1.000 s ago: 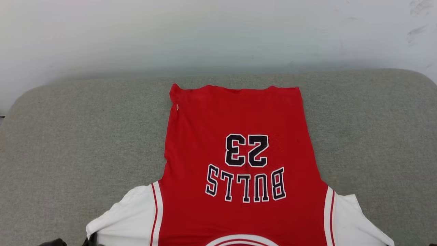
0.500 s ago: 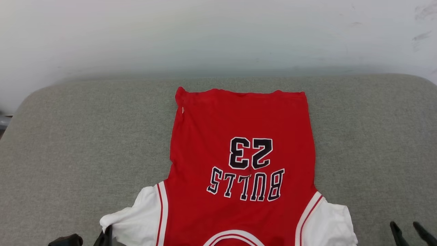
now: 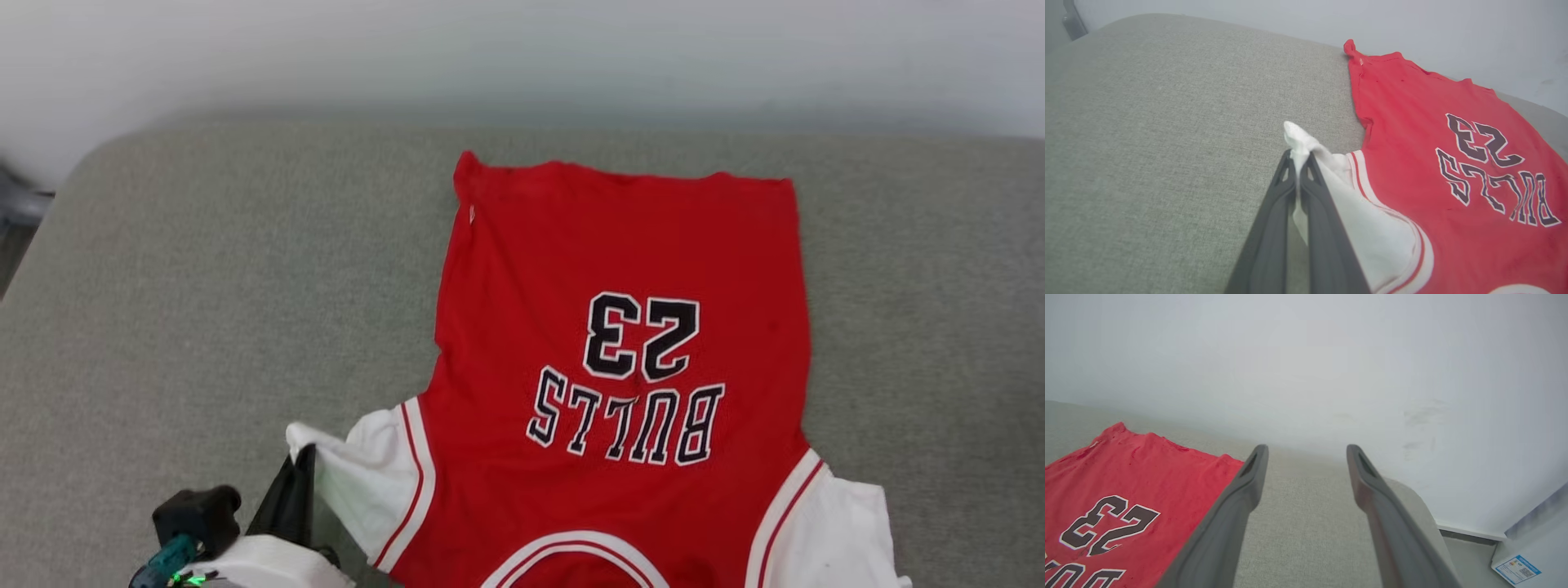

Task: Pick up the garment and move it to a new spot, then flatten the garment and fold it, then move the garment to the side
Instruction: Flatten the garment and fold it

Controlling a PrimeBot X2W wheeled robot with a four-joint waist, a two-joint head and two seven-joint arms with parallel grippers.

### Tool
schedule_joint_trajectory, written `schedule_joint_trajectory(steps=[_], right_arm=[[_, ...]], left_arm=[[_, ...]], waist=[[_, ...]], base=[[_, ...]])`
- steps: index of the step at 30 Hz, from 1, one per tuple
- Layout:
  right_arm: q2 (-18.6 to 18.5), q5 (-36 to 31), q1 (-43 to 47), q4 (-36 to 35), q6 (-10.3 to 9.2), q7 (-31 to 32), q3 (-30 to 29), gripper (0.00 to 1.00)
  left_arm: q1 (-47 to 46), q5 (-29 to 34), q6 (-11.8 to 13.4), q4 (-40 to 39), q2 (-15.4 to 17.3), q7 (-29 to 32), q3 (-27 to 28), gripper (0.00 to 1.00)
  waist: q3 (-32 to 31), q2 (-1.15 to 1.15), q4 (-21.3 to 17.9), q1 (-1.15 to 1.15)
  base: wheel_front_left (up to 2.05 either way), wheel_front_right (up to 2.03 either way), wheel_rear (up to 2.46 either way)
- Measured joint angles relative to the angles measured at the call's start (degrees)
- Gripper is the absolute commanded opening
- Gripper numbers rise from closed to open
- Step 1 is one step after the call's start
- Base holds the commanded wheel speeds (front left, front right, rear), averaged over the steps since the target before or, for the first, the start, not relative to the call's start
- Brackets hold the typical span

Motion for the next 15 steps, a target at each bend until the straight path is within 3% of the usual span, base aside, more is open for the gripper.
schedule_joint_trajectory(steps=[1,8,14,15], right_arm=[[-2.2,0.9,-4.7,-0.2,-0.01,5.1,1.7,1.0],[-6.6,5.1,-22.0,6.3,-0.02,27.6,10.3,1.0],[-6.9,8.4,-33.8,14.1,-0.02,43.7,14.8,1.0],[-6.1,8.1,-39.2,17.4,-0.02,47.9,15.5,1.0]], left_arm=[[-1.4,0.7,-0.1,-0.7,-0.2,0.0,-0.4,0.0],[-6.3,3.3,-1.0,-3.0,-2.3,0.0,-0.9,0.0],[-9.6,5.4,-2.3,-3.6,-4.3,0.0,-0.6,0.0],[-11.1,6.5,-3.1,-4.0,-5.4,0.0,-0.4,0.0]], waist=[[1.7,0.0,0.7,0.0],[8.7,0.0,3.7,0.0],[14.9,0.0,6.4,0.01],[18.0,0.0,7.8,0.01]], base=[[0.0,0.0,0.0],[0.0,0.0,0.0],[0.0,0.0,0.0],[0.0,0.0,0.0]])
